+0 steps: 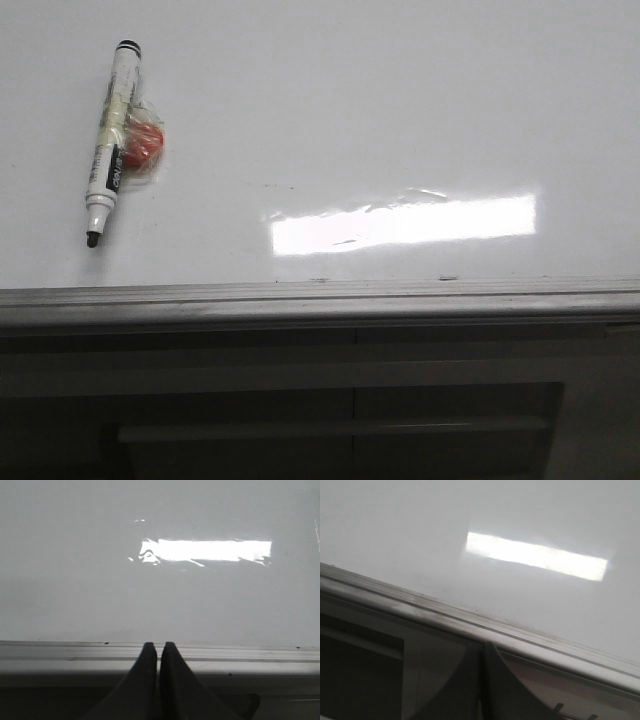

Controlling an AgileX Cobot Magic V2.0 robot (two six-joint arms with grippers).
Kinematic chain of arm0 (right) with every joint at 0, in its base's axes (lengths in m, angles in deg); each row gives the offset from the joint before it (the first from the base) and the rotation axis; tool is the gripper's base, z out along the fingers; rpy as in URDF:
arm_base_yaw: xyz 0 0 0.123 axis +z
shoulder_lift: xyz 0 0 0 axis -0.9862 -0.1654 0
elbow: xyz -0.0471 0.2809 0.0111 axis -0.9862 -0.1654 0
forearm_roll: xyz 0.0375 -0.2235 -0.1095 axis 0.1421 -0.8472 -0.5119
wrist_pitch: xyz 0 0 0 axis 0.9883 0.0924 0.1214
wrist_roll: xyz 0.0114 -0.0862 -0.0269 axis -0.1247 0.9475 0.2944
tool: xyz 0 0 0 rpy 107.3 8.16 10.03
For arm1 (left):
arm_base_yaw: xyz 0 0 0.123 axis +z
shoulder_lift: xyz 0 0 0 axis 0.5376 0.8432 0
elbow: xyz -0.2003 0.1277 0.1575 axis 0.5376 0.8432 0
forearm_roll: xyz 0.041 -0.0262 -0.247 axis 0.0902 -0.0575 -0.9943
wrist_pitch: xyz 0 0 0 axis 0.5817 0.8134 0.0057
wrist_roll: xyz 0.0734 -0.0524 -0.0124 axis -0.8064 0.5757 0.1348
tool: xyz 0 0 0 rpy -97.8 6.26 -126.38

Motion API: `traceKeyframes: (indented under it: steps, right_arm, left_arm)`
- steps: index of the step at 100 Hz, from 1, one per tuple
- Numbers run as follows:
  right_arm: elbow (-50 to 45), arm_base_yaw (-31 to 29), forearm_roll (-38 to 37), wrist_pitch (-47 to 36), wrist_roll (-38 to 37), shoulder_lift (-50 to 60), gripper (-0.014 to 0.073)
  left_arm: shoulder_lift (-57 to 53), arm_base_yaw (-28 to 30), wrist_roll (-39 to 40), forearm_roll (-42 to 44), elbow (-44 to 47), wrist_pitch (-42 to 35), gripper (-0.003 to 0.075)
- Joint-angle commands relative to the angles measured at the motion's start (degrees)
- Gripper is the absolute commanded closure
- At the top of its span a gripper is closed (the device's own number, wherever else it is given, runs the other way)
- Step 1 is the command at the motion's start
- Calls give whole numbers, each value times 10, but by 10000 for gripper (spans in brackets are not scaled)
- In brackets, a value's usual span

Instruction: Write number 0 on whiteboard

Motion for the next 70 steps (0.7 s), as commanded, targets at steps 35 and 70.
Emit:
traceKeyframes:
  steps: [35,70]
  right_arm:
    - [-7,-4,0,-14,2,11,662]
    - [-7,-4,0,-14,2,11,662]
  left_arm:
    - [-17,1,0,-6,19,-31,740]
    - [-17,1,0,-6,19,-31,740]
